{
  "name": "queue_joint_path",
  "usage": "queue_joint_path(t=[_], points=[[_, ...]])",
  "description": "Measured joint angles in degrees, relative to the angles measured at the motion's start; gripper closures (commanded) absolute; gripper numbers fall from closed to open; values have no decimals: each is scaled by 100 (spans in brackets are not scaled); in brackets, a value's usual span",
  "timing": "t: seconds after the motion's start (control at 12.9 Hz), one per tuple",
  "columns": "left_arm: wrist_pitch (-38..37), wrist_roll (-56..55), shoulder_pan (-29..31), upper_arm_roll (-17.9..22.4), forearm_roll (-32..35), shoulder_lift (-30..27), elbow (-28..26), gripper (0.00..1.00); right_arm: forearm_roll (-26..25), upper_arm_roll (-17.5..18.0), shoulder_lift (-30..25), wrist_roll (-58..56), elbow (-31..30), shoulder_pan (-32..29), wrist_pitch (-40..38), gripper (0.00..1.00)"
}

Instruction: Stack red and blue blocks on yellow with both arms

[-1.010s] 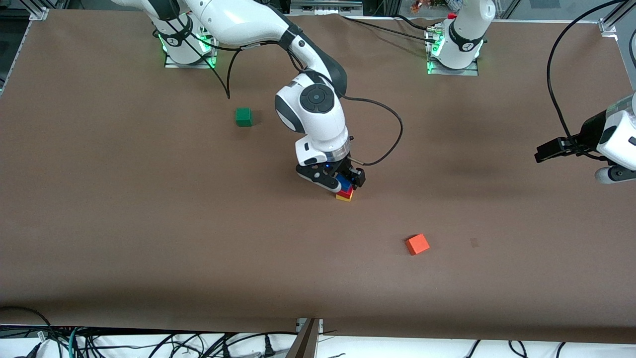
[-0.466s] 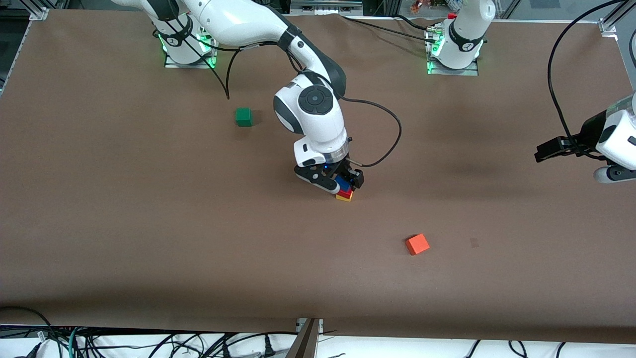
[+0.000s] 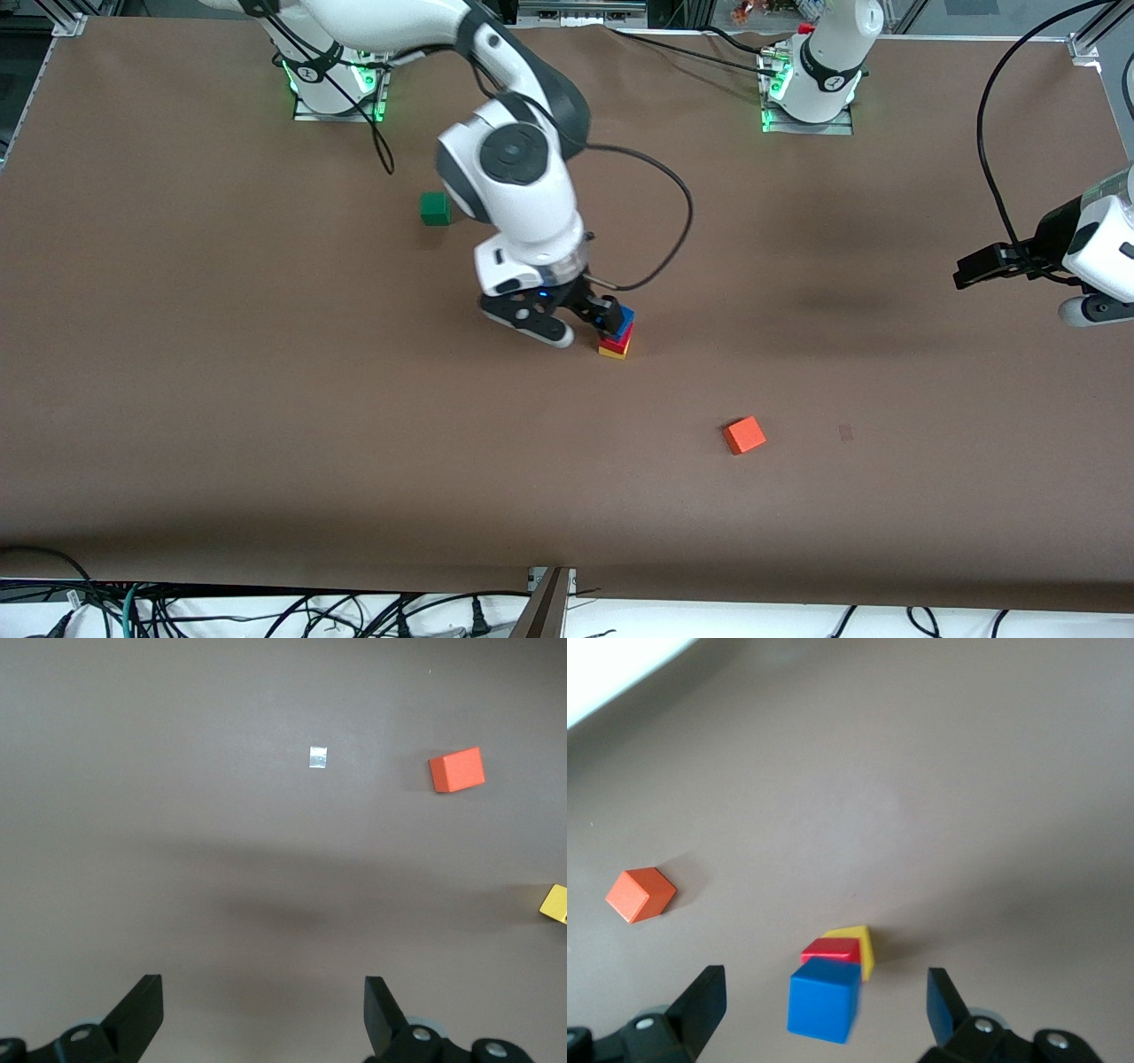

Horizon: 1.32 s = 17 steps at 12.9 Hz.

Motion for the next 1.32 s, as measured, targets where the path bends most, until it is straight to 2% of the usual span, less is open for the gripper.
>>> queue_joint_path(t=[0.23, 0.47, 0.54, 0.78, 0.93, 1.09, 1.32], points=[[15, 0, 0, 0, 0, 10, 12, 0, 184, -31, -703, -854, -447, -547, -358, 0], [33, 0, 1, 2, 0, 69, 156, 0, 644, -88, -1347, -1847, -698, -1034, -1502, 0], [33, 0, 1, 2, 0, 89, 185, 0, 744, -192, -1576, -2252, -759, -1181, -1881, 0], [33, 0, 1, 2, 0, 106, 207, 0, 815, -860, -2201, -3742, -1055, -1370, -2874, 0], [33, 0, 2, 3, 0, 106, 212, 0, 753, -1075, -2798, -4647, -1704, -1653, -2975, 0], [33, 0, 3, 4, 0, 107, 214, 0, 335, -1079, -3445, -5334, -2406, -1985, -2977, 0], [33, 0, 3, 4, 0, 108, 216, 0, 12, -728, -3993, -5690, -2956, -2465, -2962, 0]])
